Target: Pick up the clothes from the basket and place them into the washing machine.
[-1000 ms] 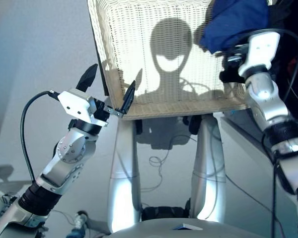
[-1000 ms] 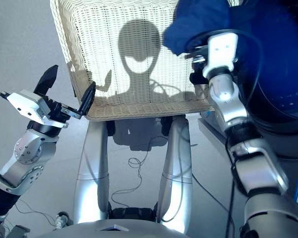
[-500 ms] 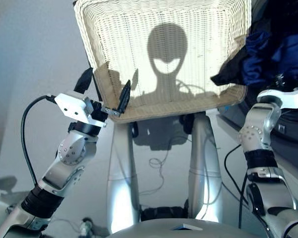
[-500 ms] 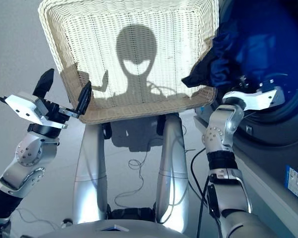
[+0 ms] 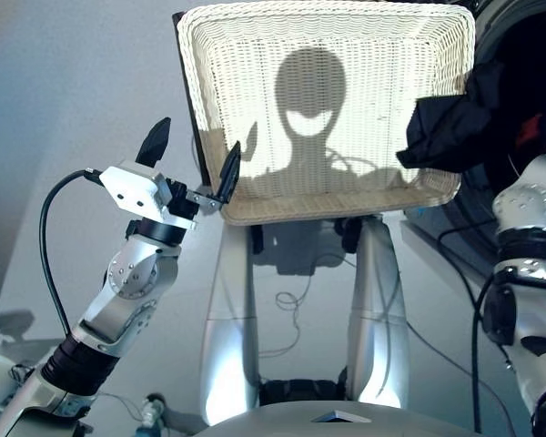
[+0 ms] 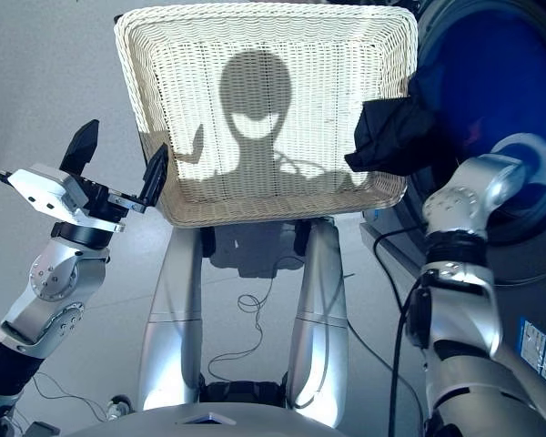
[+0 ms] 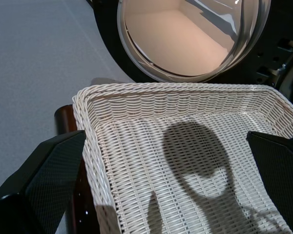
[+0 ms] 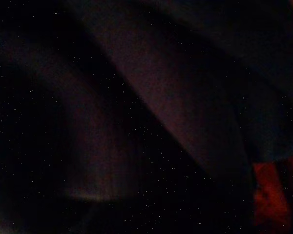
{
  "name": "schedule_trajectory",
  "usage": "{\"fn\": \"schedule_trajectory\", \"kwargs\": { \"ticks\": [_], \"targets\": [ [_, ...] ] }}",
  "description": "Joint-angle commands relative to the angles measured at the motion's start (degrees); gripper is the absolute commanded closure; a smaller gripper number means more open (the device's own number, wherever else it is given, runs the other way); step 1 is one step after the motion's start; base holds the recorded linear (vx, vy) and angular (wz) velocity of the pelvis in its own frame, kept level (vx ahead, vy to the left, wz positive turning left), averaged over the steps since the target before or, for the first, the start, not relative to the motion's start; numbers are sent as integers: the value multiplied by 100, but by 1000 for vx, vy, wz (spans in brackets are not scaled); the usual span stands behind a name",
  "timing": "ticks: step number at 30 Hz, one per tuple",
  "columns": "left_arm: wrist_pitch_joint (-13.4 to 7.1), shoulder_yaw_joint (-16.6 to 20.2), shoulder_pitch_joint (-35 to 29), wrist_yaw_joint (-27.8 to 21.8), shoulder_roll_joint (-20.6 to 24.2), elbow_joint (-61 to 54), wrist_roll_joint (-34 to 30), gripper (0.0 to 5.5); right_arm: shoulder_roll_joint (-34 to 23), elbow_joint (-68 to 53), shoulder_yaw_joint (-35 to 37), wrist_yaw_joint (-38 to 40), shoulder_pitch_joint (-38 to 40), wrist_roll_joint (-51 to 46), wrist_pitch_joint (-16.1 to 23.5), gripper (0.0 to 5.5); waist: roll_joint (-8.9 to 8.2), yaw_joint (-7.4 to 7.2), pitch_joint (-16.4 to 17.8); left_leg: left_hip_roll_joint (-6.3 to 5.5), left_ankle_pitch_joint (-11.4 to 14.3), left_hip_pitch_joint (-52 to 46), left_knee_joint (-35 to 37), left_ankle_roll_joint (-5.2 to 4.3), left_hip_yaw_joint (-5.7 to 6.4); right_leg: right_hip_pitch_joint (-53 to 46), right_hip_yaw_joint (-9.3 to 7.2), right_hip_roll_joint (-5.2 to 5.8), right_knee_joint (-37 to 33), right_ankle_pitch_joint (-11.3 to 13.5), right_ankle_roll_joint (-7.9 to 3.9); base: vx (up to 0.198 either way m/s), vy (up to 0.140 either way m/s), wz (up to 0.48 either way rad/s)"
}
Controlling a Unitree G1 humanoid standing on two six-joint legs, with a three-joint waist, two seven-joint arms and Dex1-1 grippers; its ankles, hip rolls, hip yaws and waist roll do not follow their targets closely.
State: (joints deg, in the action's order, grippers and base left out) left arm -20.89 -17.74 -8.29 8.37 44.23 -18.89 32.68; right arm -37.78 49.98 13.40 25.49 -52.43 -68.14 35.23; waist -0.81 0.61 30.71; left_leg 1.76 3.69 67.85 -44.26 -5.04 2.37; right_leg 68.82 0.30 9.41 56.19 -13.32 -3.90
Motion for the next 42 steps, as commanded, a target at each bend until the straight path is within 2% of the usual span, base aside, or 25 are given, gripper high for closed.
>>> {"fn": "schedule_trajectory", "kwargs": {
  "ticks": [1, 5, 9, 18, 19, 24, 28, 32, 34, 37, 42],
  "targets": [
    [-375, 104, 36, -92, 2, -547, 20, 0, -1789, 458, -319, -285, -777, -84, 23, 550, 53, -117, -92, 40, 238, -197, -28, 106, -255, -128, -95, -145, -733, 595, -140, 0, 0, 0],
    [-390, 86, 38, -130, 62, -592, 84, 0, -2407, 1279, -847, -411, -1463, -212, -356, 550, 60, -89, -92, 44, 252, -200, -66, 97, -250, -127, -94, -142, -686, 592, -152, 0, 0, 0],
    [-386, 139, 95, -110, 81, -649, 113, 0, -2664, 1548, -1095, -410, -1826, -317, -450, 550, 64, -94, -92, 43, 250, -183, -103, 90, -252, -115, -94, -148, -660, 596, -155, 0, 0, 0],
    [-343, 128, 65, -27, 53, -677, 85, 0, -2569, 1672, -1168, -350, -2004, -474, -431, 539, 62, -118, -92, 22, 247, -157, -151, 92, -263, -106, -92, -153, -627, 623, -167, 0, 0, 0],
    [-344, 130, 47, -22, 44, -680, 82, 0, -2539, 1651, -1177, -331, -2017, -459, -421, 0, 67, -118, -92, 18, 243, -146, -157, 95, -261, -96, -95, -150, -619, 627, -169, 0, 0, 0],
    [-355, 132, -11, 13, 31, -682, 81, 0, -2377, 1507, -1193, -316, -2015, -426, -388, 0, 72, -126, -92, 23, 180, -107, -106, 113, -268, -62, -80, -152, -678, 691, -158, 0, 0, 0],
    [-356, 114, -4, 14, -10, -662, 104, 0, -2238, 1383, -1217, -387, -1912, -380, -387, 0, 76, -122, -92, 31, 231, -133, -132, 113, -280, -80, -62, -161, -665, 664, -163, 0, 0, 0],
    [-356, 111, -16, -1, -70, -662, 114, 0, -1975, 1011, -1142, -503, -1590, -361, -286, 0, 74, -146, -92, 32, 231, -134, -120, 125, -287, -73, -53, -182, -688, 673, -158, 0, 0, 0],
    [-346, 114, -21, -1, -135, -640, 93, 0, -1767, 596, -1119, -523, -1263, -121, -258, 0, 65, -167, -92, 35, 222, -124, -114, 132, -293, -71, -58, -183, -708, 683, -156, 0, 0, 0],
    [-377, 176, -1, -48, -136, -586, -9, 0, -1682, -397, -1331, -525, -474, 838, -388, 0, 2, -207, -92, 52, 193, -122, -58, 147, -292, -73, -68, -188, -770, 717, -161, 0, 0, 0],
    [-382, 370, 160, -76, -110, -598, -141, 0, -1156, -2021, -1044, -613, 978, 1630, -328, 0, -94, -280, -92, 48, 174, -128, -18, 176, -292, -76, -73, -212, -817, 738, -151, 0, 0, 0]
  ]
}}
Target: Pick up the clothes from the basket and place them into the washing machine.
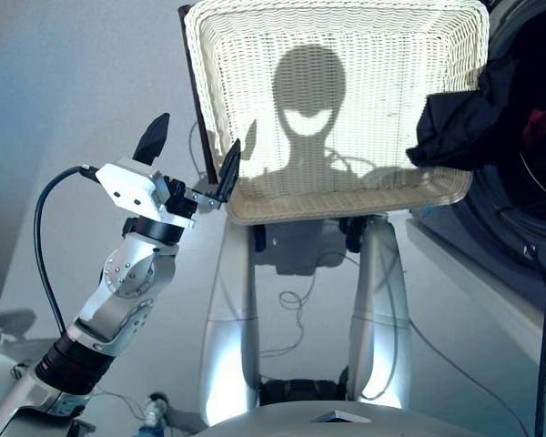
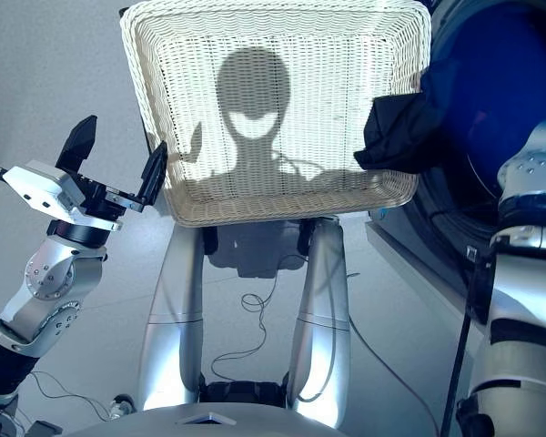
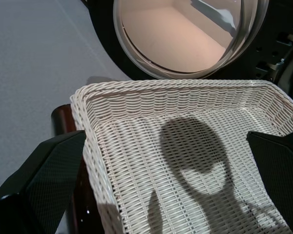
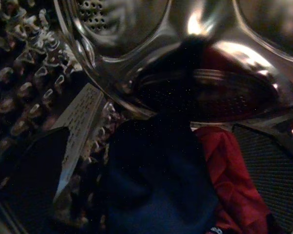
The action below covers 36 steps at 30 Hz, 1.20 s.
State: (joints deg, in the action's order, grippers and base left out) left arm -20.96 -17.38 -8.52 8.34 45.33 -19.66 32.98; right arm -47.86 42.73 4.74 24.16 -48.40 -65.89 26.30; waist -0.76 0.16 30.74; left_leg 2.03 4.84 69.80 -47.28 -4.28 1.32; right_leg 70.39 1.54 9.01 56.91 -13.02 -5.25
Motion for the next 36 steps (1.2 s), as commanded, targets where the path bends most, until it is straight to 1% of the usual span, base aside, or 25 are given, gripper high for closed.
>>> {"fn": "schedule_trajectory", "kwargs": {
  "ticks": [1, 2, 7, 8, 11, 12, 13, 15, 16, 17, 18, 19, 20, 21, 24, 26, 27, 28, 29, 30, 31, 32, 33, 34, 36],
  "targets": [
    [-371, 421, 216, -51, -261, -488, -200, 0, 111, -2121, -224, -643, 1109, 1750, 543, 0, -129, -282, -95, 27, 47, -305, 280, 108, -198, -211, -188, -190, -900, 738, -7, 0, 0, 0],
    [-370, 406, 223, -51, -243, -493, -201, 0, 143, -2202, -176, -592, 1185, 1805, 518, 0, -143, -265, -95, 25, 46, -320, 283, 108, -200, -223, -186, -188, -899, 737, -7, 0, 0, 0],
    [-341, 508, 366, -107, -251, -394, -333, 0, 449, -3528, -520, -1198, 2337, 2605, 236, 0, -196, -306, -95, 49, 8, -344, 335, 118, -227, -250, -162, -200, -966, 783, -3, 16, 2, -12],
    [-334, 492, 452, -141, -240, -355, -336, 0, 485, -3710, -657, -1347, 2531, 2742, 175, 0, -195, -303, -95, 56, 205, -495, 274, 98, -214, -384, -154, -204, -886, 600, -30, 81, 11, -38],
    [-324, 533, 600, -275, -212, -282, -346, 0, 544, -4251, -1007, -1888, 3046, 2904, -5, 0, -191, -307, -95, 63, 179, -544, 323, 97, -220, -436, -148, -197, -934, 630, -30, 28, 4, -13],
    [-332, 521, 642, -299, -155, -225, -427, 0, 620, -4401, -1259, -2118, 3261, 2957, -121, 0, -179, -302, -95, 66, 187, -575, 341, 102, -232, -474, -158, -190, -972, 639, -33, 0, 0, 0],
    [-333, 522, 646, -299, -154, -225, -428, 0, 624, -4408, -1259, -2115, 3266, 2962, -126, 0, -181, -302, -95, 66, 185, -581, 345, 102, -232, -480, -158, -190, -975, 641, -33, 0, 0, 0],
    [-374, 524, 688, -292, -85, -168, -516, 0, 505, -4480, -1461, -2133, 3361, 3444, -236, 0, -188, -297, -95, 67, 183, -596, 359, 103, -233, -493, -160, -189, -990, 644, -37, 0, 0, 0],
    [-388, 533, 699, -295, -29, -166, -563, 0, 310, -4495, -1509, -1980, 3375, 4018, -350, 0, -197, -299, -95, 69, 186, -599, 362, 102, -228, -496, -152, -192, -990, 639, -38, 0, 0, 0],
    [-397, 502, 696, -307, 19, -151, -624, 0, -53, -4486, -1603, -1852, 3271, 4850, -594, 0, -211, -302, -95, 71, 165, -591, 387, 97, -235, -484, -153, -197, -1002, 655, -44, 0, 0, 0],
    [-398, 504, 696, -305, 14, -149, -626, 0, -55, -4483, -1612, -1847, 3262, 4856, -595, 0, -209, -308, -95, 70, 165, -590, 387, 97, -234, -482, -153, -196, -1000, 654, -44, -106, -7, 1],
    [-417, 488, 632, -287, 37, -161, -654, 0, -134, -4451, -1633, -1863, 3164, 4957, -670, 0, -213, -311, -95, 76, -36, -458, 458, 124, -256, -358, -154, -192, -1092, 849, -19, 0, 0, 0],
    [-394, 376, 666, -271, 55, -181, -647, 0, -313, -4304, -1861, -1880, 3028, 5238, -876, 0, -211, -286, -95, 80, 179, -576, 351, 96, -240, -472, -142, -183, -991, 662, -47, -100, -14, 37],
    [-357, 365, 604, -278, 80, -195, -659, 0, -416, -4295, -2000, -1941, 2823, 5401, -995, 0, -204, -283, -95, 76, -42, -442, 454, 122, -259, -338, -150, -174, -1096, 873, -19, 0, 0, 0],
    [-328, 229, 525, -294, 75, -189, -629, 0, -409, -4170, -2335, -1940, 2548, 5457, -1032, 0, -196, -268, -95, 81, -76, -483, 512, 118, -277, -361, -160, -157, -1143, 914, -20, -32, -3, -8],
    [-285, 25, 334, -318, 14, -74, -613, 0, -129, -3773, -2814, -2055, 2244, 5493, -1200, 0, -150, -225, -95, 90, -148, -686, 728, 103, -297, -549, -165, -130, -1335, 994, -35, 0, 0, 0],
    [-271, -65, 239, -336, -54, 38, -592, 0, 37, -3537, -2984, -2036, 2141, 5556, -1220, 0, -133, -209, -95, 87, -197, -827, 883, 94, -329, -687, -185, -127, -1467, 1038, -47, 0, 0, 0],
    [-274, -64, 240, -336, -56, 44, -592, 0, 41, -3525, -2996, -2033, 2132, 5557, -1213, 0, -135, -213, -95, 86, -204, -839, 899, 94, -330, -698, -185, -127, -1480, 1043, -47, 51, 1, 8],
    [-234, -233, 80, -362, -237, 294, -581, 0, 419, -2986, -3310, -2014, 1964, 5790, -1310, 0, -102, -180, -95, 74, -289, -1176, 1243, 87, -359, -1039, -249, -108, -1801, 1125, -72, 0, 0, 0],
    [-238, -231, 84, -362, -238, 299, -582, 0, 425, -2973, -3322, -2011, 1955, 5791, -1302, 0, -104, -186, -95, 72, -299, -1193, 1266, 87, -358, -1055, -252, -106, -1820, 1132, -72, 68, 1, 4],
    [-218, -369, -30, -395, -370, 511, -560, 0, 730, -2633, -3437, -1972, 1912, 5795, -1314, 0, -91, -174, -95, 66, -383, -1441, 1509, 79, -375, -1305, -283, -111, -2063, 1218, -96, 92, 0, -22],
    [-186, -499, -157, -416, -594, 904, -644, 0, 1163, -2127, -3499, -1952, 1964, 5784, -1357, 0, -85, -180, -95, 49, -488, -1856, 1878, 82, -386, -1716, -352, -113, -2441, 1337, -129, 134, -2, -30],
    [-138, -609, -184, -473, -780, 1244, -624, 0, 1374, -1954, -3515, -1950, 2008, 5756, -1356, 0, -92, -194, -95, 39, -582, -2150, 2171, 70, -399, -1987, -400, -114, -2712, 1426, -163, 146, 3, -65],
    [-93, -695, -235, -518, -896, 1519, -637, 0, 1540, -1759, -3536, -1918, 2045, 5783, -1370, 0, -86, -198, -95, 25, -648, -2375, 2411, 88, -411, -2209, -432, -122, -2957, 1504, -190, 124, 17, -87],
    [-63, -755, -273, -536, -1130, 2169, -777, 0, 1849, -1397, -3536, -1876, 2096, 5851, -1382, 0, -81, -207, -95, 23, -811, -2927, 2931, 96, -431, -2685, -459, -121, -3435, 1670, -245, 102, 24, -151]
  ]
}}
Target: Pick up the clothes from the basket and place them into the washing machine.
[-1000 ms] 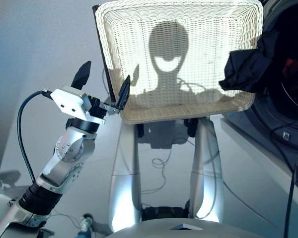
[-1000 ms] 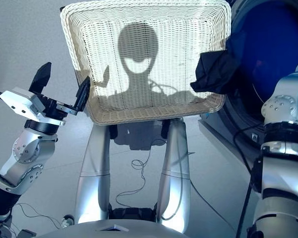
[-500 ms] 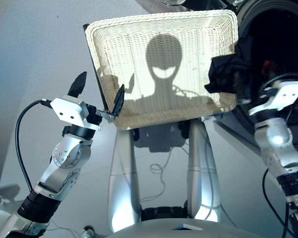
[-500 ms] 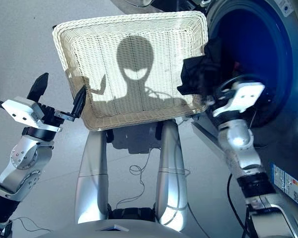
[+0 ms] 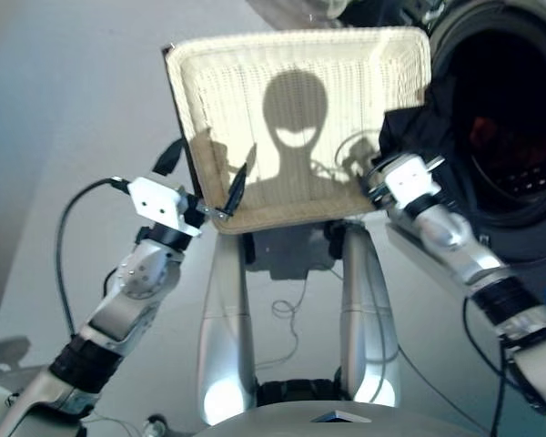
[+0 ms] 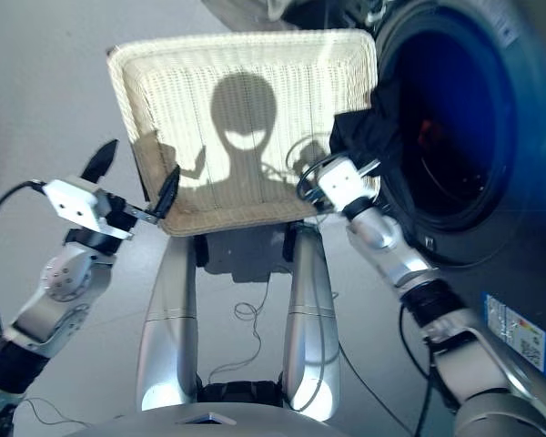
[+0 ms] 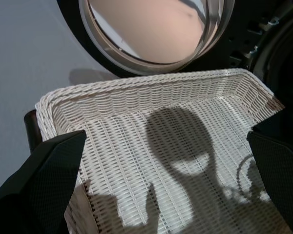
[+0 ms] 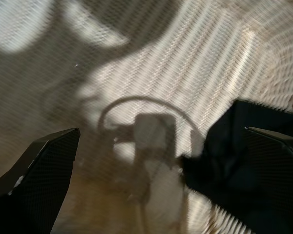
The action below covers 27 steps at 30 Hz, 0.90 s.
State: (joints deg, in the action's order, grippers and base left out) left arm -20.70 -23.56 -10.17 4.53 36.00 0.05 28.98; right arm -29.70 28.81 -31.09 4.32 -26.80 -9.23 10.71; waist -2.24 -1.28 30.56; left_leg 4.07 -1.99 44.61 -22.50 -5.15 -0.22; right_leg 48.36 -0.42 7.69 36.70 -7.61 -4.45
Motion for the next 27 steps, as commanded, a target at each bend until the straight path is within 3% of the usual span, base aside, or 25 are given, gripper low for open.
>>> {"fn": "schedule_trajectory", "kwargs": {
  "ticks": [1, 4, 5, 7, 8, 9, 13, 20, 27],
  "targets": [
    [-93, -142, -108, -155, -199, 203, -377, 0, 33, -4, 47, 108, -60, 186, 179, 0, 67, -61, -76, -181, -134, -422, 469, 183, -278, -493, -264, 11, -1426, 1133, -326, 87, 25, -160],
    [-32, 3, -137, -235, -800, 1537, -159, 0, 349, 286, 218, 263, 85, 404, 140, 0, 53, -92, -76, -179, -566, -1604, 1674, 52, -385, -1534, -365, -5, -2449, 1495, -423, 130, 6, -114],
    [-34, 4, -147, -236, -801, 1540, -158, 0, 347, 286, 221, 263, 77, 404, 139, 0, 55, -93, -76, -179, -587, -1593, 1687, 52, -384, -1527, -367, -6, -2467, 1517, -422, 89, 1, -134],
    [0, 21, -155, -416, -1030, 2072, -93, 0, 324, 153, 446, 359, 196, 478, 166, 0, 101, -151, -76, -184, -932, -2217, 2562, -51, -403, -2181, -359, -34, -3166, 1736, -458, 89, 19, -86],
    [0, 23, -163, -416, -1030, 2073, -93, 0, 323, 151, 449, 358, 190, 479, 165, 0, 102, -151, -76, -183, -944, -2203, 2562, -51, -402, -2172, -359, -35, -3177, 1754, -457, 53, 14, -1],
    [-31, 56, -163, -448, -1086, 2202, -255, 0, 308, 181, 511, 359, 205, 579, 186, 0, 94, -158, -76, -176, -948, -2418, 2750, -112, -390, -2440, -450, 17, -3450, 1874, -511, 0, 0, 0],
    [4, 208, -35, -477, -1249, 2264, -225, 0, 349, 278, 590, 365, 354, 622, 156, 0, 72, -114, -112, -137, -927, -2715, 2750, -90, -428, -2755, -429, 15, -3563, 1945, -529, 16, -5, 12],
    [73, 365, 223, -538, -1288, 2138, -178, 0, 494, 533, 741, 289, 784, 669, 39, 0, 22, -12, -425, -130, -742, -3273, 2724, -35, -372, -3317, -514, 56, -3444, 1709, -527, 113, 5, 34],
    [104, 455, 262, -510, -1294, 1836, -89, 0, 492, 230, 827, 293, 867, 901, -46, 0, 9, -16, -629, -113, -655, -3490, 2749, -14, -442, -3505, -537, 88, -3541, 1677, -553, 30, 5, -1]
  ]
}}
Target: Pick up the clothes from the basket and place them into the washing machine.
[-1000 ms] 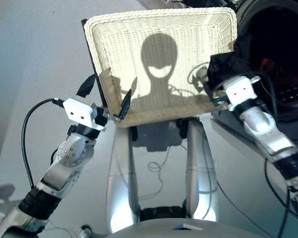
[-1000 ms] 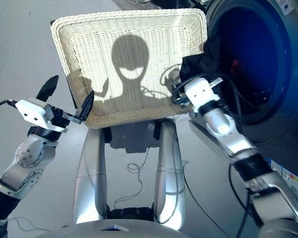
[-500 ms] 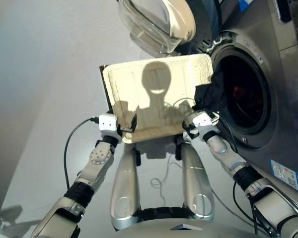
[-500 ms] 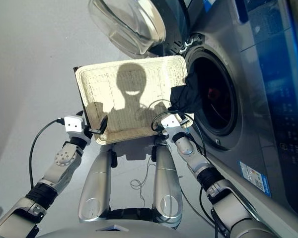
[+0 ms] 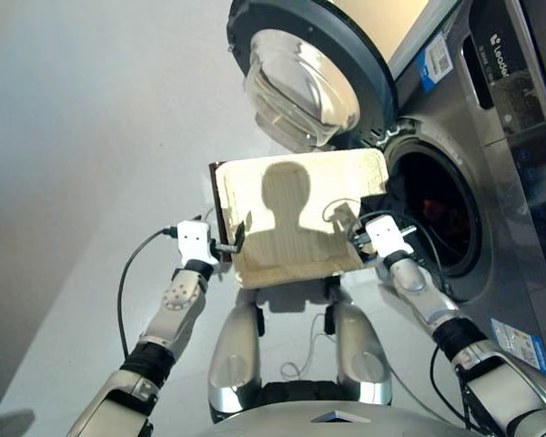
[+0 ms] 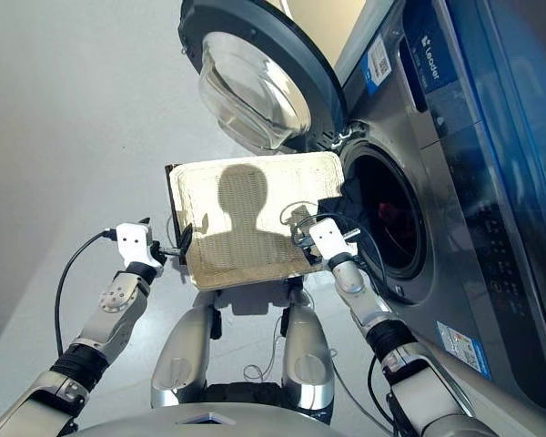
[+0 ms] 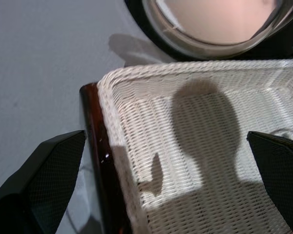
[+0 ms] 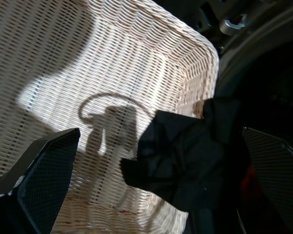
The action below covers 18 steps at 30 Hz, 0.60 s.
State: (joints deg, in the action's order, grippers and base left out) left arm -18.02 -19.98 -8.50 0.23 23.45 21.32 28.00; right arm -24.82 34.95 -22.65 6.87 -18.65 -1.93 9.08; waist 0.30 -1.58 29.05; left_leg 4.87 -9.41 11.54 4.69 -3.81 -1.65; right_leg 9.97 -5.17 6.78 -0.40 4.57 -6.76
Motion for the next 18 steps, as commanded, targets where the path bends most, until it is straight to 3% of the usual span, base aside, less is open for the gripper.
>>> {"fn": "schedule_trajectory", "kwargs": {
  "ticks": [1, 3, 4, 6, 10, 18],
  "targets": [
    [-154, 97, 110, -79, -51, -323, 25, 0, 24, -352, -9, 52, 58, 188, 104, 0, -236, 14, -499, -192, 93, -200, 31, -143, -308, 323, -48, 176, 163, 461, -318, 0, 0, 0],
    [-147, 139, 128, -57, -95, -327, 34, 0, 39, -362, 14, 59, 56, 168, 98, 0, -238, 15, -521, -187, 99, -216, 31, -139, -325, 298, -39, 181, 141, 466, -324, 0, 0, 0],
    [-16, 172, 241, -105, -292, -267, 423, 0, 112, -267, 20, 15, 71, 16, 49, 0, -239, 43, -575, -170, 119, -221, 31, -131, -308, 284, -62, 188, 121, 457, -329, 0, 0, 0],
    [32, 162, 275, -107, -346, -303, 552, 0, 181, -189, 61, 15, 82, -194, 26, 0, -244, 48, -601, -165, 121, -236, 31, -128, -314, 275, -64, 184, 126, 456, -332, 0, 0, 0],
    [117, 46, 356, -225, -256, -578, 472, 0, 128, -141, 13, -3, -26, 53, -110, 0, -258, 59, -672, -148, 143, -339, 29, -121, -310, 183, -46, 177, 149, 412, -321, 0, 0, 0],
    [90, 136, 330, -183, -198, -1203, 679, 0, -14, 104, -64, 130, -434, 656, -370, 0, -177, 88, -622, -185, 138, -276, 2, -103, -290, 263, -19, 200, 196, 397, -298, 0, 0, 0]
  ]
}}
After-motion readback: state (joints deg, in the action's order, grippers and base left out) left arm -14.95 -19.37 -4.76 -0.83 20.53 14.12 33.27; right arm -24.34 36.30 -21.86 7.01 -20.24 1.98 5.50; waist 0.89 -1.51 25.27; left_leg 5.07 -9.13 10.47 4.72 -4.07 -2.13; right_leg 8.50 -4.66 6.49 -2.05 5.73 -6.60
